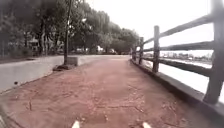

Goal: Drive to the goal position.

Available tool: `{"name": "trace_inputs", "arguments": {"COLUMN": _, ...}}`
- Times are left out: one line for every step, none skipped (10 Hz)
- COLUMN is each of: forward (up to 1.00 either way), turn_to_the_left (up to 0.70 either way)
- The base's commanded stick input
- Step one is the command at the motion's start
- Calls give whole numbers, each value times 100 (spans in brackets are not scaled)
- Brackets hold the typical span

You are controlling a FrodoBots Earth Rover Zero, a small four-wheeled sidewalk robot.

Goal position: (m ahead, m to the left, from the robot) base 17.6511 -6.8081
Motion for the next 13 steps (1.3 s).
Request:
{"name": "trace_inputs", "arguments": {"forward": 50, "turn_to_the_left": 0}}
{"name": "trace_inputs", "arguments": {"forward": 50, "turn_to_the_left": 0}}
{"name": "trace_inputs", "arguments": {"forward": 50, "turn_to_the_left": 0}}
{"name": "trace_inputs", "arguments": {"forward": 50, "turn_to_the_left": 0}}
{"name": "trace_inputs", "arguments": {"forward": 50, "turn_to_the_left": 0}}
{"name": "trace_inputs", "arguments": {"forward": 50, "turn_to_the_left": 0}}
{"name": "trace_inputs", "arguments": {"forward": 50, "turn_to_the_left": 0}}
{"name": "trace_inputs", "arguments": {"forward": 50, "turn_to_the_left": 0}}
{"name": "trace_inputs", "arguments": {"forward": 50, "turn_to_the_left": 0}}
{"name": "trace_inputs", "arguments": {"forward": 50, "turn_to_the_left": 0}}
{"name": "trace_inputs", "arguments": {"forward": 50, "turn_to_the_left": 0}}
{"name": "trace_inputs", "arguments": {"forward": 50, "turn_to_the_left": 0}}
{"name": "trace_inputs", "arguments": {"forward": 50, "turn_to_the_left": 0}}
